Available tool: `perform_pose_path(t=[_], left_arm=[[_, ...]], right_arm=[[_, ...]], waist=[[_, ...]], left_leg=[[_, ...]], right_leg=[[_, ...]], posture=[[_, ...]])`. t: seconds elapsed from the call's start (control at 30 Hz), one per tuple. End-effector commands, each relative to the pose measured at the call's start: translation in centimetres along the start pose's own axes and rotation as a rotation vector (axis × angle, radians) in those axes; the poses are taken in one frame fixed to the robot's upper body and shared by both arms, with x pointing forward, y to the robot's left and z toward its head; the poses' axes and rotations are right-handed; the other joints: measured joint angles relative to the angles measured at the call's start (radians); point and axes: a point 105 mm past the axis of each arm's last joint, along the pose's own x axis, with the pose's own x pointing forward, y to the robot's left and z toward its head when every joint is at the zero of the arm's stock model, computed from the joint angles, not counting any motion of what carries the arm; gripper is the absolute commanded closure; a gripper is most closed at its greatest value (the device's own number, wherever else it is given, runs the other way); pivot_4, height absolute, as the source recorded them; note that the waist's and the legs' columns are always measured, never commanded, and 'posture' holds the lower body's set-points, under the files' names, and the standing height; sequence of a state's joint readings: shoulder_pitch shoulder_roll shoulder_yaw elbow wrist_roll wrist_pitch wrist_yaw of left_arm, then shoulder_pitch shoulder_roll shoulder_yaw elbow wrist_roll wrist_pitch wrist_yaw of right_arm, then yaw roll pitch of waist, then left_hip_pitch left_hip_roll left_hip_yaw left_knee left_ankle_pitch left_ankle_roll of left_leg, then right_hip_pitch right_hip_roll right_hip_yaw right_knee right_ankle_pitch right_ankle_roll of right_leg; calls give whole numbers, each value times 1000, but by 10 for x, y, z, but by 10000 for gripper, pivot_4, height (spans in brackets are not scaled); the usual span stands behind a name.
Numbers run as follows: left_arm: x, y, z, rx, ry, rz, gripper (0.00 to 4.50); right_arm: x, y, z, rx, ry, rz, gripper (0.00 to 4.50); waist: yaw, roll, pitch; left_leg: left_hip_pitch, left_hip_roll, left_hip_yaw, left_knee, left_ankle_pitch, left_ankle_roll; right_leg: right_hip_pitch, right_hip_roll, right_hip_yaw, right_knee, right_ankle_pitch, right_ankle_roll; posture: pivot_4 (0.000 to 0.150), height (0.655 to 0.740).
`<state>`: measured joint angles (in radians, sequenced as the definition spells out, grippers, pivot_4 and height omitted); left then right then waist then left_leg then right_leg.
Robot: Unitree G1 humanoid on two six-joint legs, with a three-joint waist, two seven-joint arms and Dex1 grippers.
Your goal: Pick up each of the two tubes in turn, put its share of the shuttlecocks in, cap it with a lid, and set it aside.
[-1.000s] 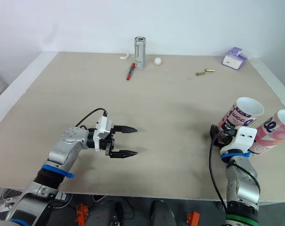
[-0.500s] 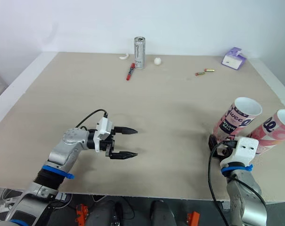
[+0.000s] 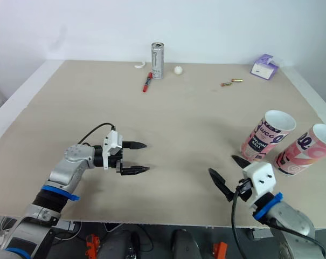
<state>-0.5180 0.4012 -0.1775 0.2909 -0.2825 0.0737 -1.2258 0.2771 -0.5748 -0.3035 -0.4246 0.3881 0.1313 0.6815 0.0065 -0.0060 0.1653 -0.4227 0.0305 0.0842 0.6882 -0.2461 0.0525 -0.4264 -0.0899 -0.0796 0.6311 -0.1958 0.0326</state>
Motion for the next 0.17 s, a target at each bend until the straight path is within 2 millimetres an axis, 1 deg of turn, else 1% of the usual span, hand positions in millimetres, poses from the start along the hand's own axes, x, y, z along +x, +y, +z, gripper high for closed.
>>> perform_pose_path(t=[0.03, 0.1, 0.17], left_arm=[[-14, 12, 5, 73, 30, 52, 0], [-20, 15, 3, 87, 48, 62, 0], [-34, 22, 3, 115, 66, 102, 0]], right_arm=[[13, 7, 12, -68, -60, 169, 444], [20, 7, 14, -88, -74, 223, 444], [28, 6, 15, -82, -86, 263, 444]], waist=[[1, -1, 0], [1, -1, 1], [2, -1, 1]], left_leg=[[0, 0, 0, 0, 0, 0], [-1, 0, 0, 0, 0, 0], [-2, 0, 0, 0, 0, 0]], right_leg=[[0, 0, 0, 0, 0, 0], [-1, 0, 0, 0, 0, -1], [-1, 0, 0, 0, -1, -2]], posture=[[1500, 7400], [1500, 7400], [1500, 7400]])
